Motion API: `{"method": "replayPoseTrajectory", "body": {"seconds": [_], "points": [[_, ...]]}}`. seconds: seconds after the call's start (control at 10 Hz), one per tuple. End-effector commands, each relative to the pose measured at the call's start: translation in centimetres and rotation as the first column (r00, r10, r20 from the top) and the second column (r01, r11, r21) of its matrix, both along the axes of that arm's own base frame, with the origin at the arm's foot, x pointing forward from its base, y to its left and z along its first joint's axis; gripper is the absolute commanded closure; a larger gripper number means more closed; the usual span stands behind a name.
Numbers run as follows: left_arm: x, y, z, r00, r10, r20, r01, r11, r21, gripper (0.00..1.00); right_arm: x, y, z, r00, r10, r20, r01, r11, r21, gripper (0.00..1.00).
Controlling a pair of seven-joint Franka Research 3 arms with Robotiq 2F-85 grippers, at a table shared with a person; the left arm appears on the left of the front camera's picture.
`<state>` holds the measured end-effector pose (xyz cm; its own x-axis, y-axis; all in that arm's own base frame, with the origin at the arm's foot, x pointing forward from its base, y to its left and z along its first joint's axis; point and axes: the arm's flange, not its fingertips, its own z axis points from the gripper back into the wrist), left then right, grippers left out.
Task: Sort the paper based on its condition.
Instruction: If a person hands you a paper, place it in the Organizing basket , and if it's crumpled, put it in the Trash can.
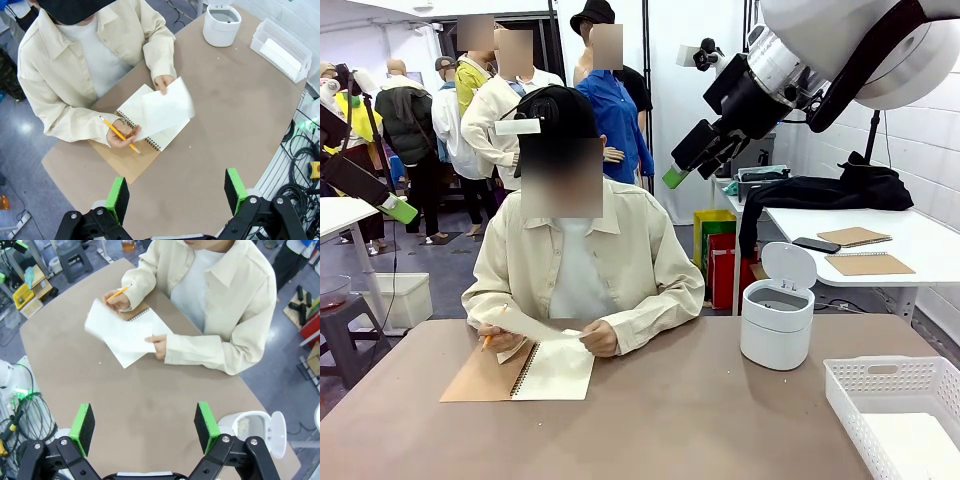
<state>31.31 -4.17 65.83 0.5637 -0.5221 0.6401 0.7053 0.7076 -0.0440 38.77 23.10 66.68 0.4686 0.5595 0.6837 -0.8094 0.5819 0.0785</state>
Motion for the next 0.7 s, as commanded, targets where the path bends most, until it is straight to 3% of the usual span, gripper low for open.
{"method": "replayPoseTrajectory", "body": {"seconds": [0.0, 0.6], "points": [[-0.04, 0.04, 0.04, 1.0, 0.001, 0.003, -0.001, 1.0, -0.003, 0.0, 0.22, 0.03, 0.01, 1.0, 0.0, 0.001, 0.0, 1.0, 0.0, 0.0], [-0.04, 0.04, 0.04, 1.0, 0.001, 0.003, -0.001, 1.0, -0.003, 0.0, 0.22, 0.03, 0.01, 1.0, 0.0, 0.001, 0.0, 1.0, 0.0, 0.0]]}}
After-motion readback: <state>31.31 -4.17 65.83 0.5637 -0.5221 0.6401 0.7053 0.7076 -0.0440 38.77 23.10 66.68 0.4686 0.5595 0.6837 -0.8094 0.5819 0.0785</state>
